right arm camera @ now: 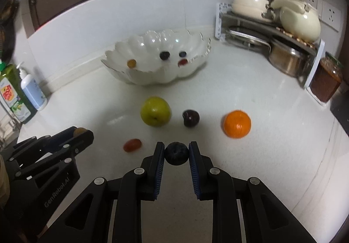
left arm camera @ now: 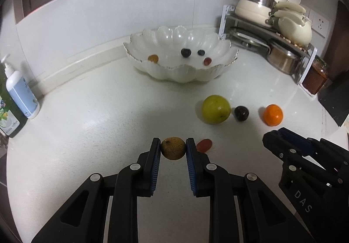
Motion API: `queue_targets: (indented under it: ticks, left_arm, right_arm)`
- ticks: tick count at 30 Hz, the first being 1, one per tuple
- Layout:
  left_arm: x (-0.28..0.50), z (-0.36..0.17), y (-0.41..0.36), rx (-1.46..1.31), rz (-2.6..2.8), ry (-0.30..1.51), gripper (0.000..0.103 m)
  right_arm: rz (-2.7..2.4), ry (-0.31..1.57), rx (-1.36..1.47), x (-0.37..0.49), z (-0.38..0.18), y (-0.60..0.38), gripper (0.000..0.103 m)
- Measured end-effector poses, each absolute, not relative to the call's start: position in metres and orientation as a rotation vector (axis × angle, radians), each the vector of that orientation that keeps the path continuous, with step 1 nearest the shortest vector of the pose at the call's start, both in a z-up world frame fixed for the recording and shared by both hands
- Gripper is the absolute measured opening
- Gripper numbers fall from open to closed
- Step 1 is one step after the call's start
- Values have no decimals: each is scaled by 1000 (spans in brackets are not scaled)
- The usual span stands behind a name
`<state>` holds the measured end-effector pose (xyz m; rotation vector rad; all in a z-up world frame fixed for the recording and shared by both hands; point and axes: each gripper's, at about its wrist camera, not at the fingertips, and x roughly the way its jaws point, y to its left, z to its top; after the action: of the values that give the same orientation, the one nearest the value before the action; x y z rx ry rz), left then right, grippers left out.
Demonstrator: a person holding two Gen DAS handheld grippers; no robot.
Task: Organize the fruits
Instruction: 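Carry the tan fruit in the left tool while the right tool carries the plum over the bowl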
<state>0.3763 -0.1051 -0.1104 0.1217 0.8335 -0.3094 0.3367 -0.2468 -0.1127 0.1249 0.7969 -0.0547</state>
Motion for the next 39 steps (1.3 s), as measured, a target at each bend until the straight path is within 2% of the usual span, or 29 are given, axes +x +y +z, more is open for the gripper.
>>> queue_targets:
  ticks: [22, 39]
  left_arm:
    - [357, -45, -108, 85, -253, 628, 24]
    - [377, -9, -126, 70, -241, 529, 24]
  right_arm:
    - [21, 593, 98, 326, -49, -252, 24]
    - [26, 482, 88, 346, -15, -264, 24]
